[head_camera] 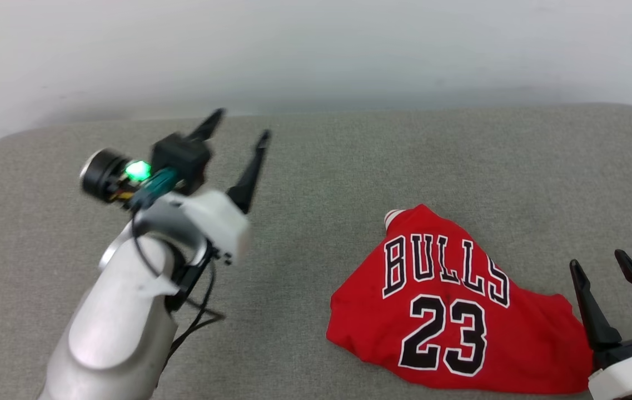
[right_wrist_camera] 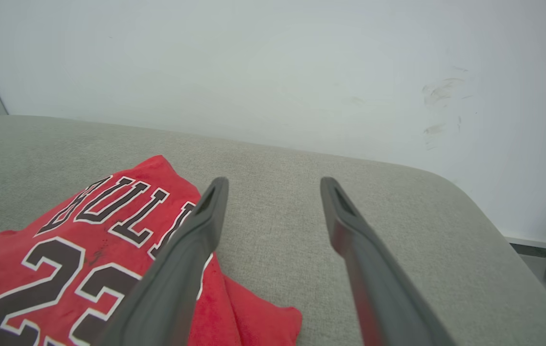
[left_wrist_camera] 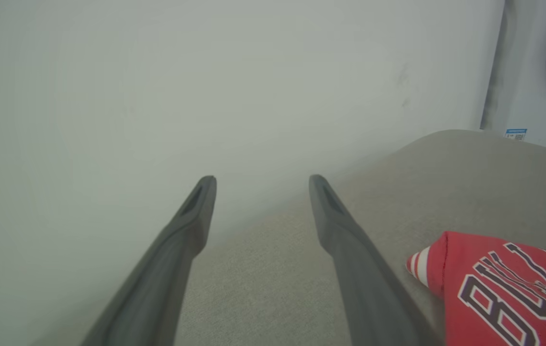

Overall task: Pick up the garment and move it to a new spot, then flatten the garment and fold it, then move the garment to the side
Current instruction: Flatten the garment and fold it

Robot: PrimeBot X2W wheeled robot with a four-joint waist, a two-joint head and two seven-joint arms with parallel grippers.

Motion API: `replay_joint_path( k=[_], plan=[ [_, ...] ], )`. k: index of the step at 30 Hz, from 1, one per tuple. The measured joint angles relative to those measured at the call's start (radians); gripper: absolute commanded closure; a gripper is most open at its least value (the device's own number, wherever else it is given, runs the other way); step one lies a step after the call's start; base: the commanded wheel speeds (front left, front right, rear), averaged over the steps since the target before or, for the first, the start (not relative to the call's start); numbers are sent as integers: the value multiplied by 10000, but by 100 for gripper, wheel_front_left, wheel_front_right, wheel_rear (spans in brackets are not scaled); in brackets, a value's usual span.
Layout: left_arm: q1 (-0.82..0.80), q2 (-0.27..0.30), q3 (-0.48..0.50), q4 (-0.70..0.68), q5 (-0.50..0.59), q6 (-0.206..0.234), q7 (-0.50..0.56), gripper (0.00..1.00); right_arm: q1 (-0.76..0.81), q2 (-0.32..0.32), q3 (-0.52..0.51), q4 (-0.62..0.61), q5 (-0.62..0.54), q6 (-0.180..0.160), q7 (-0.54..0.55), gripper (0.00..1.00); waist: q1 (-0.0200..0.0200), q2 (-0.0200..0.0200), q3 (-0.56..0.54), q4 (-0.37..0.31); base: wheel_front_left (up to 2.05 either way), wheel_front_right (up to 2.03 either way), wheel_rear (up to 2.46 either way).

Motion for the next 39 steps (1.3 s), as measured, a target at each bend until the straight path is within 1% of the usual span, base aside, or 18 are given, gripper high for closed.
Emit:
replay_joint_path(
  k=[5, 8, 10, 13, 16, 22, 25, 29, 32, 37, 38, 39],
  plan=[
    [-1691, 884, -2633, 0, -2282, -12, 2291, 0, 73, 407, -138, -594, -514, 0, 303, 0, 0, 0, 294, -176, 0, 0, 0],
    [-2508, 1223, -4165, 81, -3804, -12, 3664, 0, 49, 581, -142, -790, -696, 0, 380, 0, 0, 0, 459, -323, 0, 0, 0],
    [-2978, 1367, -4984, 146, -4792, -12, 4437, 0, 35, 646, -134, -853, -823, 0, 389, 0, 0, 0, 569, -432, 0, 0, 0],
    [-3660, 1703, -6289, 199, -5726, -12, 5450, 0, -51, 738, -59, -920, -995, 0, 416, 0, 1, 0, 750, -609, 0, 0, 0],
    [-4239, 1856, -7308, 324, -6512, -12, 6167, 0, -161, 811, -29, -936, -1076, 0, 410, 0, 1, 0, 958, -787, 0, 0, 0],
    [-5117, 1875, -9102, 786, -7331, -12, 6913, 0, -637, 903, 244, -834, -1162, 0, 324, 0, 1, 0, 1456, -1133, 0, 0, 0],
    [-5255, 1852, -9601, 976, -7532, -12, 7106, 0, -891, 930, 385, -696, -1197, 0, 257, 0, 1, 0, 1715, -1316, 0, 0, 0],
    [-5164, 1902, -9833, 1039, -7311, -12, 7630, 0, -1132, 982, 529, -476, -1250, 0, 104, 0, 2, 0, 2071, -1541, 0, 0, 0],
    [-4515, 2029, -9844, 755, -6744, -10, 8389, 0, -1300, 1016, 600, -303, -1262, 0, 15, 0, 1, 0, 2300, -1707, 0, 0, 0],
    [-4321, 2190, -9722, 516, -6353, -2, 8539, 0, -1509, 1035, 646, -25, -1323, 0, -86, 0, 1, 0, 2544, -1866, 0, 0, 0],
    [-4291, 2199, -9701, 500, -6299, -2, 8537, 20, -1545, 1037, 669, 25, -1335, 0, -117, 0, 1, 0, 2563, -1875, 0, 0, 0],
    [-4268, 2199, -9687, 485, -6249, -2, 8527, 74, -1604, 1041, 696, 67, -1340, 0, -130, 0, 0, 0, 2565, -1872, 0, 0, 0]
  ],
)
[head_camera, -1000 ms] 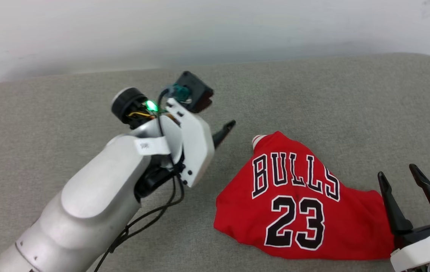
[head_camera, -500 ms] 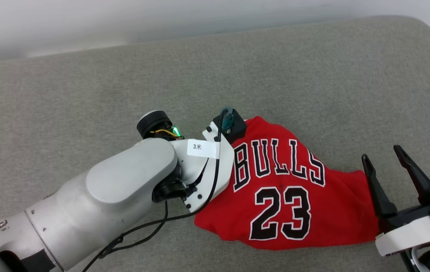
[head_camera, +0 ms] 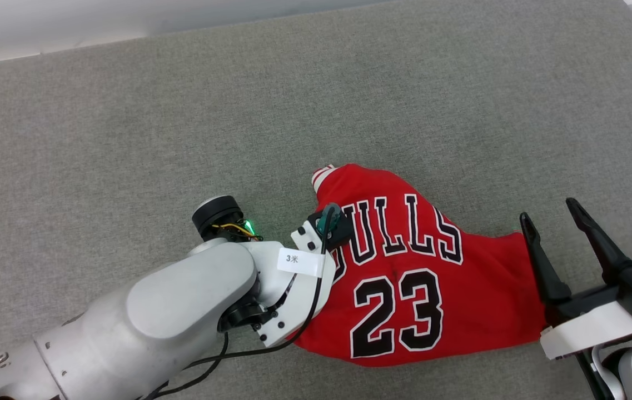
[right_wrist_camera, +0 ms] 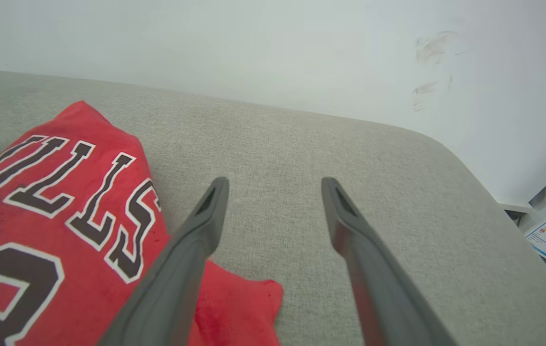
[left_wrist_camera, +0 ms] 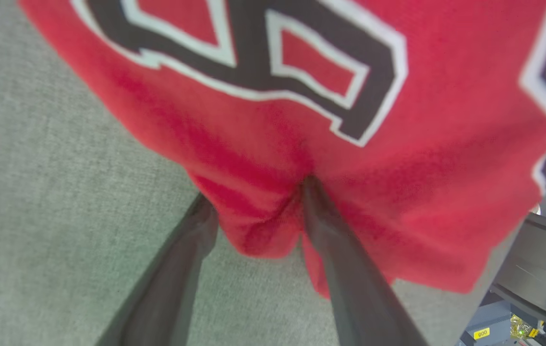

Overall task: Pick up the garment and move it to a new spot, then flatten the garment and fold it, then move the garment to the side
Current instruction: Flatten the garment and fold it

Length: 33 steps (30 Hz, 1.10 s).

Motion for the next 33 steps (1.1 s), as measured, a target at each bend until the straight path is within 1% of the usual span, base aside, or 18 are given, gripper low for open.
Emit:
replay_joint_path(
  k=[1, 5, 7, 11, 14, 18, 21, 26, 28, 30, 33],
  plan=[
    [23, 0, -2, 6, -15, 2, -109, 100, -72, 0, 23, 33, -8, 0, -29, 0, 1, -1, -11, 9, 0, 0, 0],
    [4, 4, -136, 19, 75, -2, -959, 100, -92, -8, -35, 205, -6, 0, -69, 0, 1, 0, -233, 105, 0, 0, 0],
    [-146, 81, -203, -15, 75, -13, -1641, 100, -39, -31, -94, 291, -4, 0, -84, 0, 1, 0, -431, 202, 0, 0, 0],
    [-685, 558, -165, 52, -244, -10, -3068, 100, 413, -50, -211, 443, 40, 0, -102, 0, 0, 0, -959, 470, 0, 0, 0],
    [-821, 997, -119, 92, -489, -12, -3707, 100, 703, -82, -347, 462, 102, 0, -109, 0, 0, -1, -1366, 761, 0, 0, 0],
    [-917, 1781, 48, 211, -681, -12, -4077, 100, 1003, -105, -447, 424, 159, 0, -111, 0, 0, 0, -1754, 1272, 0, 0, 0],
    [-918, 2372, 117, 357, -656, 13, -4111, 100, 1100, -107, -499, 399, 171, 0, -111, 0, 0, 0, -1982, 1620, 0, 0, 0],
    [-793, 3156, 104, 380, -265, 393, -4136, 100, 1166, -102, -458, 412, 192, 0, -111, 0, 0, -1, -2165, 1978, 0, 0, 0],
    [-523, 3266, 86, 351, -198, 502, -4165, 100, 1168, -100, -407, 433, 196, 0, -113, 0, -1, 0, -2144, 1980, 0, 0, 0],
    [-60, 3218, 36, 301, -207, 593, -4257, 100, 1168, -92, -347, 483, 211, 0, -111, 0, 0, 0, -2093, 1920, 0, 0, 0],
    [810, 2794, -23, 282, -357, 669, -4508, 100, 1173, -82, -349, 596, 270, 0, -111, 0, 0, -1, -2022, 1817, 0, 0, 0]
  ],
)
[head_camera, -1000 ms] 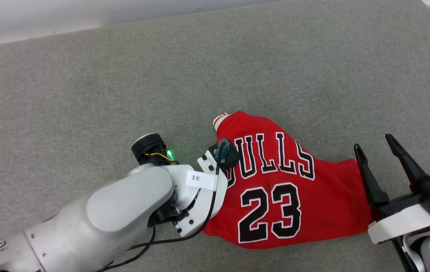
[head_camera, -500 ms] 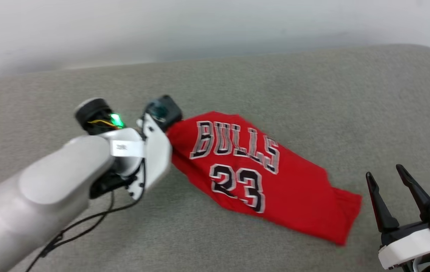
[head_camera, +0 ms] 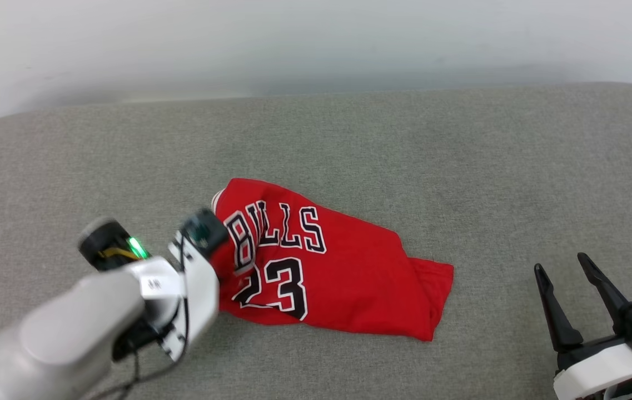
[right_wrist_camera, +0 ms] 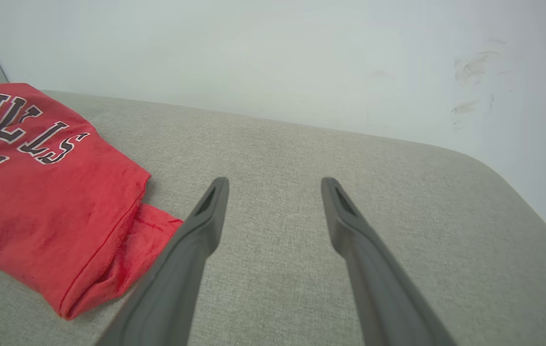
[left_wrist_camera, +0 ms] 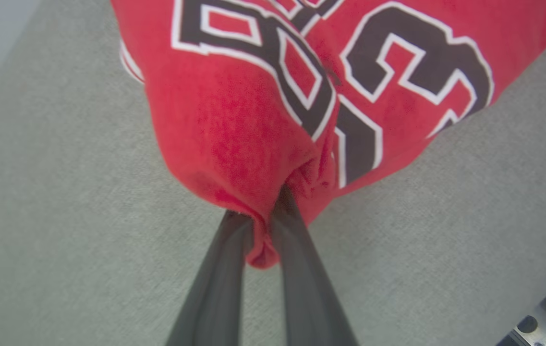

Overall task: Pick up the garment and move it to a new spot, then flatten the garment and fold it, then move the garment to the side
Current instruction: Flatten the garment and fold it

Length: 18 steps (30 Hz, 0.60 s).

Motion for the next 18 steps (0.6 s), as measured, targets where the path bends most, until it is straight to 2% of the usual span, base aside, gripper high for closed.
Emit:
replay_joint_path(
  k=[5, 9, 10, 11, 12, 16, 18],
  plan=[
    [1354, -746, -88, 479, -75, -86, -391, 100, 35, -4, -12, 146, 0, 0, 0, 0, 0, 0, 87, -123, 0, 0, 0],
    [1952, -1085, -50, 794, -190, -75, -918, 100, 58, -21, -67, 217, 10, 0, 0, 0, 0, 0, 0, -106, 0, 0, 0],
    [2034, -1116, 29, 848, -194, -13, -1129, 89, 59, -21, -67, 219, 10, 0, 0, 0, 0, 0, -40, -85, 0, 0, 0],
    [2104, -1137, 115, 859, -196, 90, -1421, 13, 63, -21, -67, 221, 10, 0, 0, 0, 0, 0, -89, -59, 0, 0, 0],
    [2151, -1133, 199, 863, -182, 207, -1676, 0, 67, -27, -73, 207, 10, 0, 0, 0, 0, 1, -144, -29, 0, 0, 0],
    [2297, -848, 679, 533, 96, 917, -2940, 0, 66, -178, -105, 63, -4, 0, 0, 0, 0, 0, -417, 107, 0, 0, 0],
    [2399, -675, 965, 176, 274, 1488, -3618, 0, 14, -372, -132, -59, -6, 0, 0, 0, 0, 0, -555, 187, 0, 0, 0]
  ],
)
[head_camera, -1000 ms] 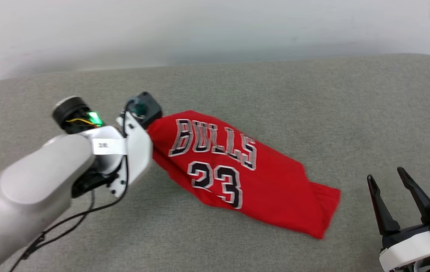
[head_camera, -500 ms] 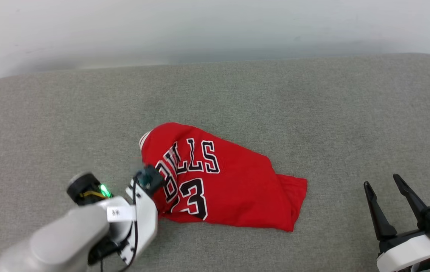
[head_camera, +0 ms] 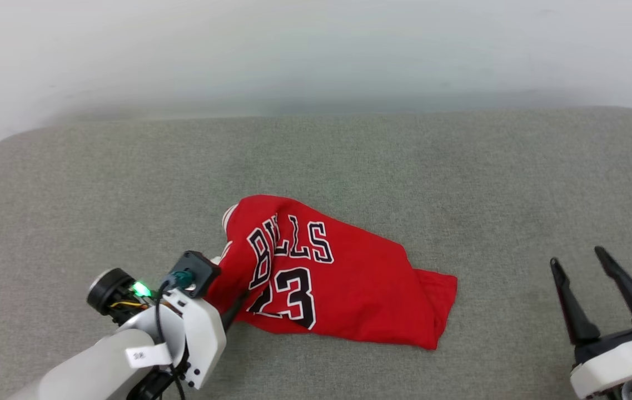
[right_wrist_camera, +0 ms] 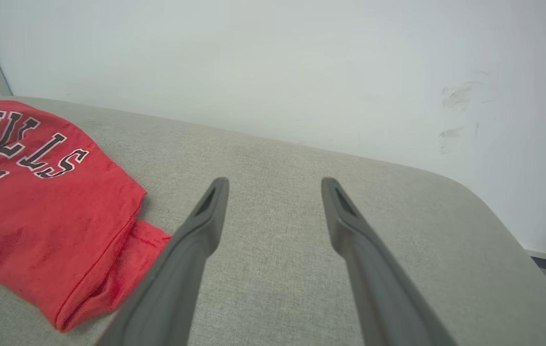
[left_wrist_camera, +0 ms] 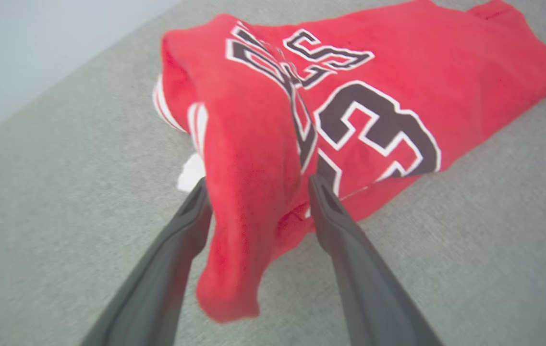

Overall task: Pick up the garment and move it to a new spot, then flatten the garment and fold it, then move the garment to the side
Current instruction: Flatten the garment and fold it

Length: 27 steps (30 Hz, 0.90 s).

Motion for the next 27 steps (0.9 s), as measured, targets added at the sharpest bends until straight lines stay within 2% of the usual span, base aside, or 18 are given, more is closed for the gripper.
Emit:
replay_joint_path(
  k=[8, 13, 16, 18, 22, 27],
  plan=[
    [1190, 727, 1095, -1609, 420, 2489, -2378, 0, -1437, -1202, 479, -715, -25, 0, 339, 0, -1, 0, -274, 284, 0, 0, 0],
    [1951, 642, 2224, -2186, 623, 4056, -3160, 0, -2989, -2514, 2015, -1239, 598, 0, 2104, 0, 0, 0, -60, 397, 0, 0, 0],
    [2526, 259, 3181, -2723, 1172, 4805, -3195, 0, -4019, -3312, 3425, -1540, 1427, 0, 3524, 0, 0, 0, 132, 481, 0, 0, 0],
    [2961, -65, 3927, -3078, 1724, 5049, -3202, 0, -4735, -3762, 4395, -1755, 2217, 0, 4642, 0, 0, 0, 285, 530, 0, 0, 0],
    [3960, -782, 5239, -3386, 2698, 5093, -3210, 0, -6074, -4232, 6387, -1935, 3829, 4, 7033, 0, 0, 0, 616, 634, 0, 0, 0],
    [4572, -1810, 6556, -3467, 3741, 4489, -3221, 0, -7744, -4259, 8165, -1446, 5409, 0, 9313, 0, 0, 0, 1112, 776, 0, 0, 0]
  ],
)
